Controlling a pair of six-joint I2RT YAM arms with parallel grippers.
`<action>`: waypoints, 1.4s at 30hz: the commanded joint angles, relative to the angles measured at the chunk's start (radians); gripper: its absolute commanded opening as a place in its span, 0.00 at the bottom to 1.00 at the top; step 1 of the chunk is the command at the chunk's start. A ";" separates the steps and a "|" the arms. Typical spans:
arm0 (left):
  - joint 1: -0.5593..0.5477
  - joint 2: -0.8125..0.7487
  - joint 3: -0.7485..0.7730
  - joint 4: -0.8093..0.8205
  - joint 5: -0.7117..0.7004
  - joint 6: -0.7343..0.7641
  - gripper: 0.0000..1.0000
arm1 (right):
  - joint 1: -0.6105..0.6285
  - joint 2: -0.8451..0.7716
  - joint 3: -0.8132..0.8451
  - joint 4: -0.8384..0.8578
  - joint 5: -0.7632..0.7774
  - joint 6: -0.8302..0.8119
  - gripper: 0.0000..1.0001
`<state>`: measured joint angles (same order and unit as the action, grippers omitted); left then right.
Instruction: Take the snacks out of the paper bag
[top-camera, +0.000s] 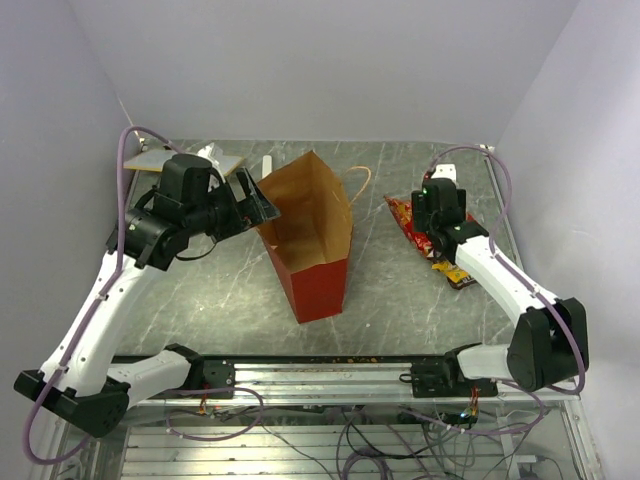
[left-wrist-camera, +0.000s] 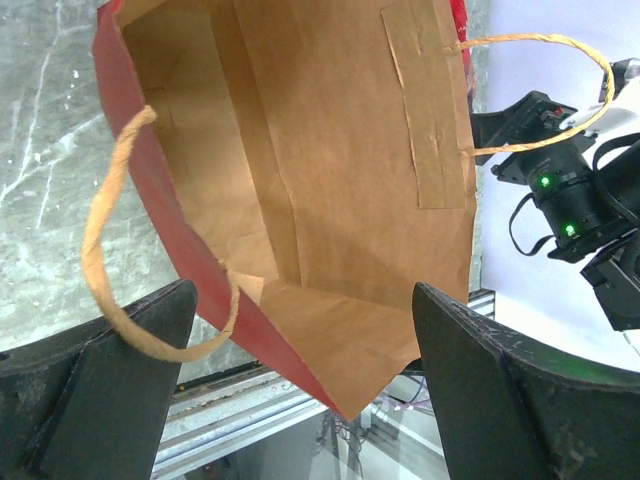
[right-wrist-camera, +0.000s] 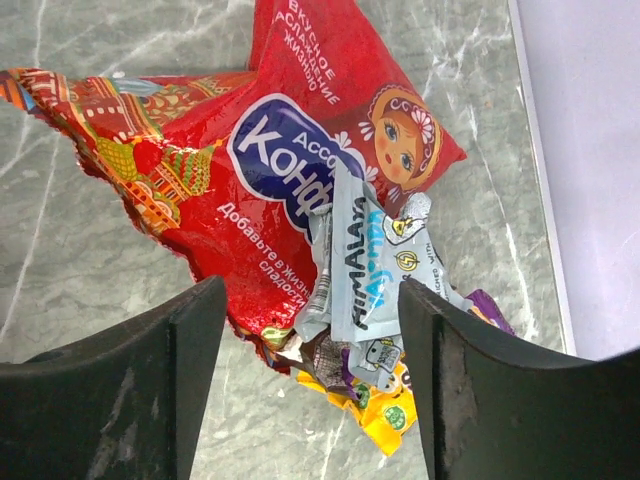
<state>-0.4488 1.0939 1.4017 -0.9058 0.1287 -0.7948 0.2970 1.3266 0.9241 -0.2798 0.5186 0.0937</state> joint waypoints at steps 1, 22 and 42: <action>0.007 -0.008 0.058 -0.050 -0.038 0.040 1.00 | 0.005 -0.047 0.031 -0.020 -0.019 -0.007 0.73; 0.011 0.025 0.569 -0.367 -0.356 0.114 1.00 | 0.004 -0.264 0.372 -0.366 -0.211 0.145 1.00; 0.010 -0.093 0.752 -0.255 -0.428 0.195 0.99 | 0.004 -0.322 0.897 -0.536 -0.355 0.214 1.00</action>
<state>-0.4438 1.0283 2.1883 -1.2232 -0.2871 -0.6209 0.2977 1.0080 1.8183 -0.7471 0.1844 0.2897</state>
